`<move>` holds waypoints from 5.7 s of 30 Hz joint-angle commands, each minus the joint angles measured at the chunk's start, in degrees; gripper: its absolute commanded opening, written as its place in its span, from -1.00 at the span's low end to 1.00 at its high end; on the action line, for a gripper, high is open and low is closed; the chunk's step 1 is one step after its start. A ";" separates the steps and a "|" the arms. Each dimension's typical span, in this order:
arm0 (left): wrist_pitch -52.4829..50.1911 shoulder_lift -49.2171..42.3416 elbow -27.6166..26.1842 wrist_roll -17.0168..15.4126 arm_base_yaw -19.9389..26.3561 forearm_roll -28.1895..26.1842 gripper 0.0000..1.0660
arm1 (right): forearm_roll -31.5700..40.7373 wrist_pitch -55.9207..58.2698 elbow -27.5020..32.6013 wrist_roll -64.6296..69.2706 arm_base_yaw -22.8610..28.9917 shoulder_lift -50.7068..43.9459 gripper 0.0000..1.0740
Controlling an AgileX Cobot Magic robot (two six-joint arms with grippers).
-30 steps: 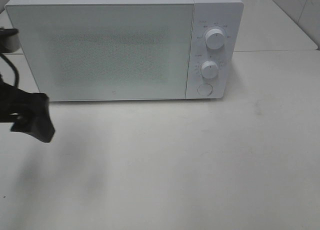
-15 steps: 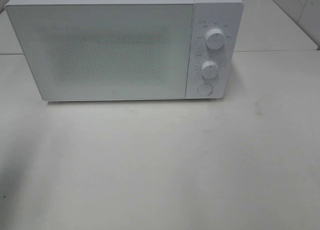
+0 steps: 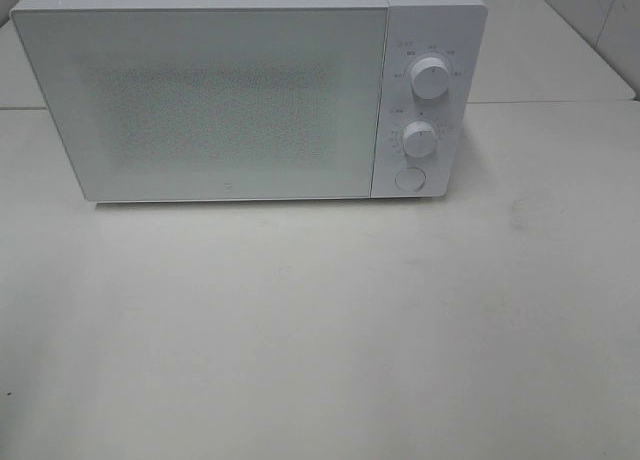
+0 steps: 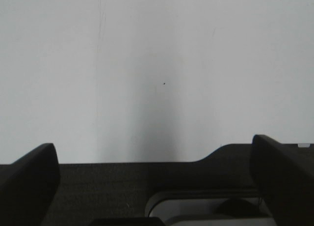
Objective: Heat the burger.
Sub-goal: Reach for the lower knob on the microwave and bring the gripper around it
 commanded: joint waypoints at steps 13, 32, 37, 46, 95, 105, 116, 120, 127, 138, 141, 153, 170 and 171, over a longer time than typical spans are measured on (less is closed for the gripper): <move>-9.05 -22.98 8.65 1.09 0.29 -1.43 0.83 | 0.00 -0.40 -0.06 -0.63 -0.17 -1.49 0.40; -9.05 -32.37 8.65 2.06 0.29 -1.38 0.83 | 0.00 -0.40 -0.06 -0.63 -0.17 -1.32 0.40; -9.05 -32.37 8.65 2.01 0.29 -1.38 0.83 | 0.00 -0.40 -0.06 -0.63 -0.17 -1.32 0.40; -9.05 -32.37 8.65 2.01 0.29 -1.38 0.83 | 0.00 -0.40 -0.06 -0.63 -0.17 -1.26 0.40; -9.05 -32.37 8.65 2.01 0.29 -1.38 0.83 | -3.04 -25.04 4.70 1.95 -0.17 14.09 0.40; -9.05 -32.37 8.65 2.01 0.29 -1.38 0.83 | -3.21 -35.29 6.47 1.95 -0.17 26.18 0.40; -9.05 -32.37 8.65 2.01 0.29 -1.38 0.83 | -3.04 -49.56 6.76 1.95 -0.17 40.91 0.40; -9.05 -32.37 8.65 2.01 0.29 -1.38 0.83 | -2.98 -55.86 6.76 1.95 -0.17 46.12 0.40; -9.05 -32.37 8.65 2.01 0.29 -1.38 0.83 | -3.04 -65.89 6.76 1.95 -0.17 55.12 0.40; -9.05 -32.37 8.65 2.01 0.29 -1.38 0.83 | -2.46 -81.99 6.76 2.81 0.00 66.58 0.40; -9.05 -32.37 8.65 2.01 0.29 -1.38 0.83 | -0.80 -87.49 6.82 1.89 0.00 69.39 0.40; -9.05 -32.37 8.65 2.01 0.29 -1.38 0.83 | 25.84 -110.35 11.69 -18.28 12.83 78.32 0.40; -9.05 -32.37 8.65 2.01 0.29 -1.38 0.83 | 47.78 -137.74 13.64 -20.40 34.89 91.90 0.40; -9.05 -32.37 8.65 2.01 0.29 -1.38 0.83 | 47.78 -137.74 13.64 -20.40 34.89 91.90 0.40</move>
